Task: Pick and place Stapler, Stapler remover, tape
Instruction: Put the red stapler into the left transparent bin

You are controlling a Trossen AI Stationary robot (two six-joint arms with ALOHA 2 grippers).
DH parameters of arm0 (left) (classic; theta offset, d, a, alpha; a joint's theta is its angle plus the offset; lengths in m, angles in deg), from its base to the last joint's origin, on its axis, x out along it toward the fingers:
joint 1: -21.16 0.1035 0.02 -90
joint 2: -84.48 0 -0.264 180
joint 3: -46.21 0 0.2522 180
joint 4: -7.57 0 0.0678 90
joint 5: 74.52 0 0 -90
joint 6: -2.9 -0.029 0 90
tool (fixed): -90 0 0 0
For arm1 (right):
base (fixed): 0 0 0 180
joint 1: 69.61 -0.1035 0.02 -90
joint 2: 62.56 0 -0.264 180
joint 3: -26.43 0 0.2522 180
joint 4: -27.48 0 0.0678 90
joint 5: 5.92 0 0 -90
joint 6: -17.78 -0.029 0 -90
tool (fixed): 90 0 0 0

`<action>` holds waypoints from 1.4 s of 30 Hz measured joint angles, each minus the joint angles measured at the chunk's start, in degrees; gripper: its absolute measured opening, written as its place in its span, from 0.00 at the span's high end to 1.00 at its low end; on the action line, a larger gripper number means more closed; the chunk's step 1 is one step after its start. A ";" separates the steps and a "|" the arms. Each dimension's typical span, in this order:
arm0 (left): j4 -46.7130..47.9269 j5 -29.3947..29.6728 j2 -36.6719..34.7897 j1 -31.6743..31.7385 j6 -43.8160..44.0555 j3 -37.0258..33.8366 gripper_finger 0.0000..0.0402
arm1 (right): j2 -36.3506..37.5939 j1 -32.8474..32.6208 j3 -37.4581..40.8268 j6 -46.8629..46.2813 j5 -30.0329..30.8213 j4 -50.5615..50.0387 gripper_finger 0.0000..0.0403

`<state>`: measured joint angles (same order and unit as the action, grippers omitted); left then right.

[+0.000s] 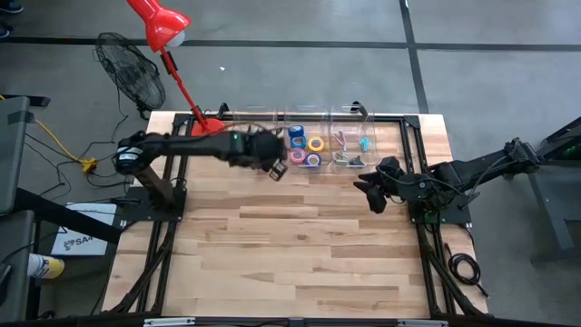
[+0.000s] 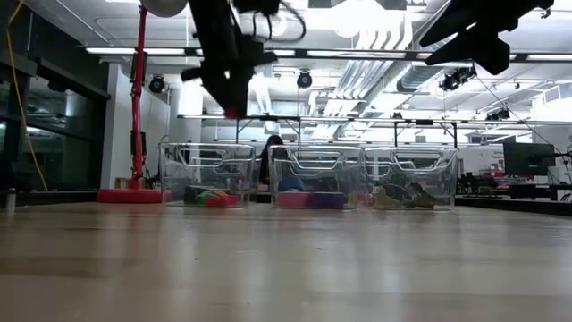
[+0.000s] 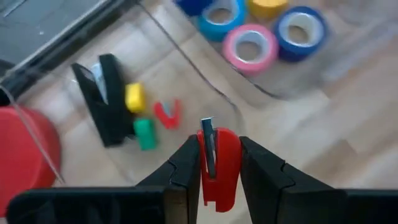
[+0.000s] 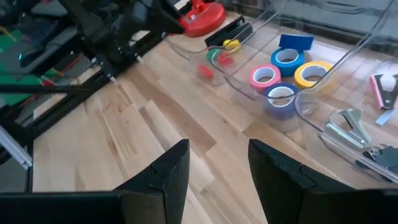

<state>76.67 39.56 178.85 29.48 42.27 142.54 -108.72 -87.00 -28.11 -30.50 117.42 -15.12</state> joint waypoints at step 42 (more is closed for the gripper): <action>-19.93 -18.28 1.42 23.89 -21.62 -15.92 0.71 | 0.00 0.15 0.00 -9.78 11.18 -0.57 0.61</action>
<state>56.74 21.29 180.26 53.37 20.65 126.62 -108.72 -86.85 -28.11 -40.29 128.61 -15.69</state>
